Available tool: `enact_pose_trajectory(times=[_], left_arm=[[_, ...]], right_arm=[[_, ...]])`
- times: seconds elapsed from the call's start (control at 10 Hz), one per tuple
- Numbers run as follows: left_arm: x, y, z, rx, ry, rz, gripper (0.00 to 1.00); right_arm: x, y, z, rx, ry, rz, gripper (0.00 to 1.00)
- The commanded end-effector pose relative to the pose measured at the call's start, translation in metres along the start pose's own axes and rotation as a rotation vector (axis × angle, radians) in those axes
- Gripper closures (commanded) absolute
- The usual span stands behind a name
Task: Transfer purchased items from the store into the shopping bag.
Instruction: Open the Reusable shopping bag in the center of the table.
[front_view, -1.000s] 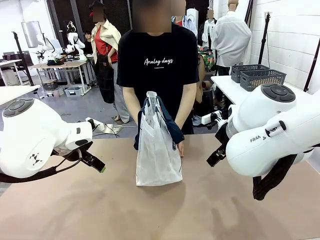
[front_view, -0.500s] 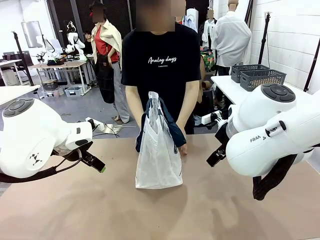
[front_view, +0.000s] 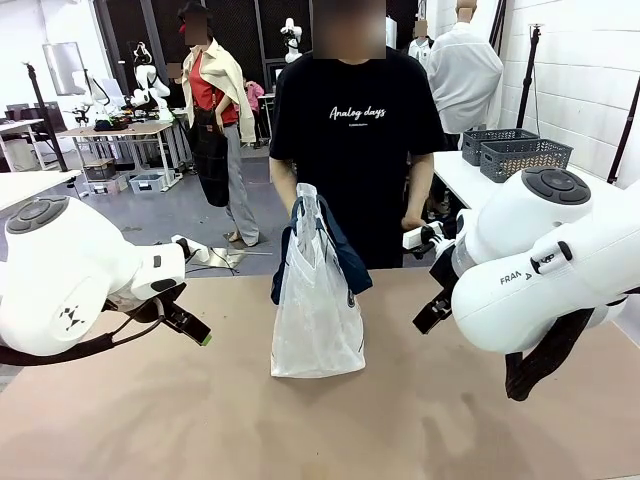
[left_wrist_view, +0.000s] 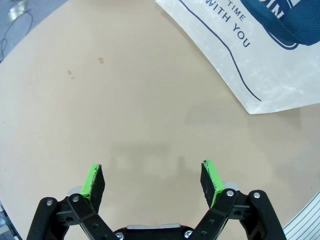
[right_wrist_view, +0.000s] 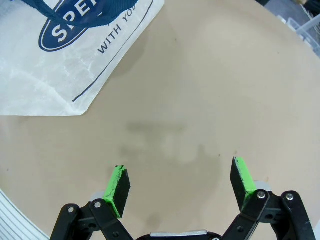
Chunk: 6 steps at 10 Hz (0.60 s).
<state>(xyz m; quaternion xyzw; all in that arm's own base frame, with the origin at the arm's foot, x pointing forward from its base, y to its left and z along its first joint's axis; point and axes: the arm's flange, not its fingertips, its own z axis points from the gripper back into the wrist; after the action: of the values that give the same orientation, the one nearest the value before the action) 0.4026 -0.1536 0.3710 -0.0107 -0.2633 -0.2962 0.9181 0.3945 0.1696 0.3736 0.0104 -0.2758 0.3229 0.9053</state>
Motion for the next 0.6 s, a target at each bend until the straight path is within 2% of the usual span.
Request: enact_pose_trajectory(times=[0.0, 0.3, 0.5], left_arm=[[0.010, -0.002, 0.015, -0.044, 0.022, 0.063, 0.00], [0.036, -0.004, 0.043, -0.098, 0.067, 0.119, 0.00], [0.065, -0.002, 0.073, -0.103, 0.064, 0.178, 0.00]], right_arm=[[0.013, 0.007, 0.012, 0.056, 0.030, -0.017, 0.00], [0.049, 0.008, 0.037, 0.072, 0.092, -0.044, 0.00], [0.091, 0.007, 0.057, 0.061, 0.130, -0.031, 0.00]])
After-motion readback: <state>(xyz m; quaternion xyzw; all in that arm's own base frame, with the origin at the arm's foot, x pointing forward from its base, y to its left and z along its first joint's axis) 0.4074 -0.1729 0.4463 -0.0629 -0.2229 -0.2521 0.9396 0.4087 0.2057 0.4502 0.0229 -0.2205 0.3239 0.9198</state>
